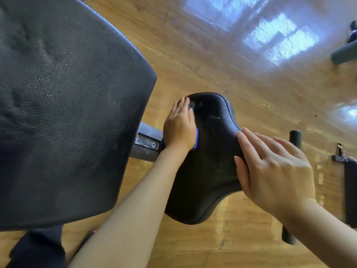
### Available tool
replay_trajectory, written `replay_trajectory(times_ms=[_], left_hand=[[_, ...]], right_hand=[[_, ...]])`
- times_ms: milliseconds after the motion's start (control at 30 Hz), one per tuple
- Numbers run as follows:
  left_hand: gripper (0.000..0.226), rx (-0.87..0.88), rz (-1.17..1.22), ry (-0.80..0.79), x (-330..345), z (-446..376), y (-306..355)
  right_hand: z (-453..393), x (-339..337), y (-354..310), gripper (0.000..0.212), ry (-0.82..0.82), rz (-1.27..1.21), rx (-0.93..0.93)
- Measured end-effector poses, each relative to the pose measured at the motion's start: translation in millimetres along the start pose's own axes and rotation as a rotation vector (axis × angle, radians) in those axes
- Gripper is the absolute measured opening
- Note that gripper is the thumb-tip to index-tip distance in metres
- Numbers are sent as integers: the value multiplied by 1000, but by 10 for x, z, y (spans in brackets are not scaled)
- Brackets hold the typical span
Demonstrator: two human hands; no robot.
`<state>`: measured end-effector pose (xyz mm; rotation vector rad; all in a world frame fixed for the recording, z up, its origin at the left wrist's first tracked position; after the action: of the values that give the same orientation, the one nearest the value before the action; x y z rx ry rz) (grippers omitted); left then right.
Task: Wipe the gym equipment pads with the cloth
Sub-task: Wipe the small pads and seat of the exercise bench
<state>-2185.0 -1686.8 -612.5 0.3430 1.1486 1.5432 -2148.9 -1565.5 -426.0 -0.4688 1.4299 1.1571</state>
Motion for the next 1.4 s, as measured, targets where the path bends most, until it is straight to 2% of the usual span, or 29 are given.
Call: replay_trajectory(times_ms=[67, 167, 233, 367, 467, 667, 867, 1000, 1100, 1167, 1267, 1400], left_hand=[[44, 29, 21, -11, 43, 17, 65], [45, 191, 79, -6, -13, 745, 22], [47, 238, 105, -5, -4, 1077, -36], [48, 180, 119, -52, 107, 546, 355], [43, 212, 80, -93, 185, 253, 635], [44, 313, 205, -80, 34, 1207, 376], [46, 290, 103, -145, 147, 551, 709], [45, 265, 223, -67, 47, 864, 484], [43, 339, 211, -57, 0, 1254, 209], [44, 332, 192, -53, 12, 1185, 201], [46, 232, 181, -67, 64, 805, 424], [44, 279, 156, -32, 65, 836, 463]], right_hand=[[8, 25, -11, 46, -12, -2, -11], [28, -4, -16, 45, 4, -9, -2], [27, -4, -21, 45, 5, -9, -8], [18, 1, 0, 45, 14, -5, -9], [-8, 0, 18, 44, 20, -7, -8], [55, 18, -24, 46, -25, -31, 20], [-18, -19, 29, 45, 10, -26, 9], [15, -74, 19, 45, 63, -54, 22], [27, -78, 18, 45, 66, -57, 19], [18, -58, 26, 45, 53, -48, 20], [10, -39, 24, 44, 34, -18, 19], [5, -48, 5, 41, 39, -15, -2]])
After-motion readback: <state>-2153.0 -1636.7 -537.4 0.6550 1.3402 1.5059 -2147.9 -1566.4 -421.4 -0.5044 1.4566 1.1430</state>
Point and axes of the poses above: each hand's wrist, its own z-axis away from the middle knuckle, its own x-axis out of the palm, y = z × x, the point moved 9 cm from there along -z, towards the middle knuckle, and after that the axes turned 13 degrees about -x, right-handed, at the moved point
